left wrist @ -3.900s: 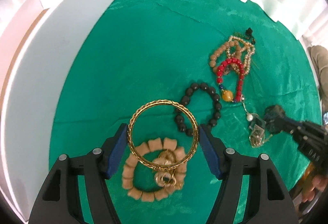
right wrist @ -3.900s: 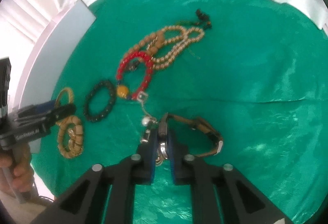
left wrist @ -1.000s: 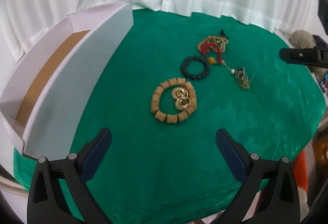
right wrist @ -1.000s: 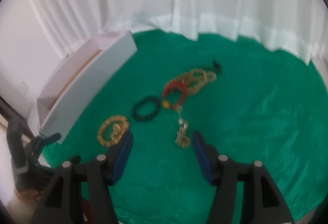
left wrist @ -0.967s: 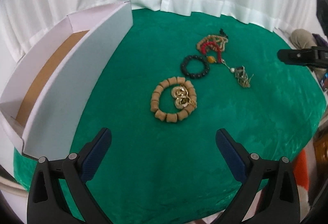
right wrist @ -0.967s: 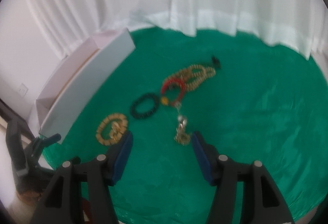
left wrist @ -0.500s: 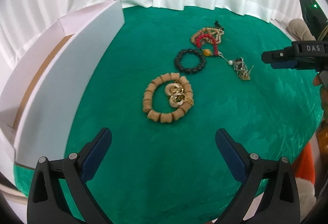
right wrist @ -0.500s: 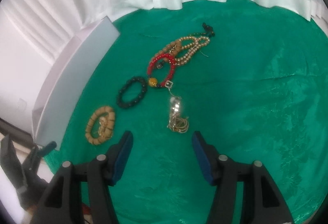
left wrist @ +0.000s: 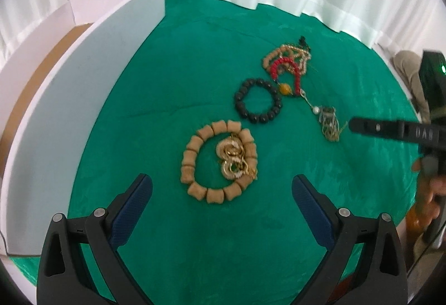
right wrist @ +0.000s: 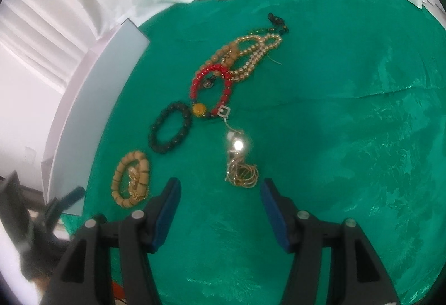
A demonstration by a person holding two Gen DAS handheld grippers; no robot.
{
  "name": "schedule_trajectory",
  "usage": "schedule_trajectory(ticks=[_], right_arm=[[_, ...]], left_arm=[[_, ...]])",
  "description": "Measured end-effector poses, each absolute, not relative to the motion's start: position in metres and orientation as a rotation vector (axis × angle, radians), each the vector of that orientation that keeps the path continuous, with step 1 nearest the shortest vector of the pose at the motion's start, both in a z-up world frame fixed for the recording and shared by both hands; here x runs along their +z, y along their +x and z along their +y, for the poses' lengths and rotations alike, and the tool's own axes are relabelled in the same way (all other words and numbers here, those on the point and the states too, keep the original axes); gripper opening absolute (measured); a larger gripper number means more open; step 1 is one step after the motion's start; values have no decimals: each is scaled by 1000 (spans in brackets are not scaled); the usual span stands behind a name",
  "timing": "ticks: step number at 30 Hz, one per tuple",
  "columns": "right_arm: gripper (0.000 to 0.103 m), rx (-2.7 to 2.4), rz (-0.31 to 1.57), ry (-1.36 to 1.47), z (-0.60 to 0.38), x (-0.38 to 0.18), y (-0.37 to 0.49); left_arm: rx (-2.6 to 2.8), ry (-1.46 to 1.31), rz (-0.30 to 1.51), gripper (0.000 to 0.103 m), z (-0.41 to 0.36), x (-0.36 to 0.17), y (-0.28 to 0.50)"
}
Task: Organize jewelry
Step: 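Grasp the gold earrings with the left tool while the right tool grasps the gold chain pendant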
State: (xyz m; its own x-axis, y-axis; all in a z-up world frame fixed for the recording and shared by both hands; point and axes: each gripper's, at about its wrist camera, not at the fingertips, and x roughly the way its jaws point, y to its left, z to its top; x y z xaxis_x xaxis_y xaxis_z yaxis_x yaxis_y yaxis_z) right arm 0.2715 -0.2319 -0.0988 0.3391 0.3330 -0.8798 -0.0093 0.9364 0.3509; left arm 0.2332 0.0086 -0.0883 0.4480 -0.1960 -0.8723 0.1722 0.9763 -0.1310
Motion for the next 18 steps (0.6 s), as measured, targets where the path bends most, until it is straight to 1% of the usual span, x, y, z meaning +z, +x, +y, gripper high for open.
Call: schedule_trajectory(ticks=[2, 5, 6, 8, 10, 12, 14, 16, 18], right_arm=[[61, 223, 1209, 302, -232, -99, 273], [60, 220, 1212, 298, -232, -99, 277], [57, 221, 1214, 297, -231, -99, 277], [53, 232, 1222, 290, -230, -100, 279], [47, 242, 1233, 275, -227, -102, 281], [46, 244, 1242, 264, -226, -105, 283], [45, 244, 1247, 256, -225, -107, 283], [44, 246, 1246, 254, -224, -109, 284], [41, 248, 1243, 243, -222, -110, 284]], left_arm=[[-224, -28, 1103, 87, 6, -89, 240], [-225, -38, 1155, 82, 0, -96, 253], [-219, -39, 1169, 81, -2, -99, 257], [-211, -48, 1200, 74, -4, -106, 264], [-207, -68, 1238, 70, -6, -114, 270], [-189, -87, 1263, 65, -5, -123, 273], [-184, -111, 1275, 58, -2, -128, 275], [-177, -134, 1291, 53, 0, -133, 277], [-177, -170, 1288, 53, 3, -136, 278]])
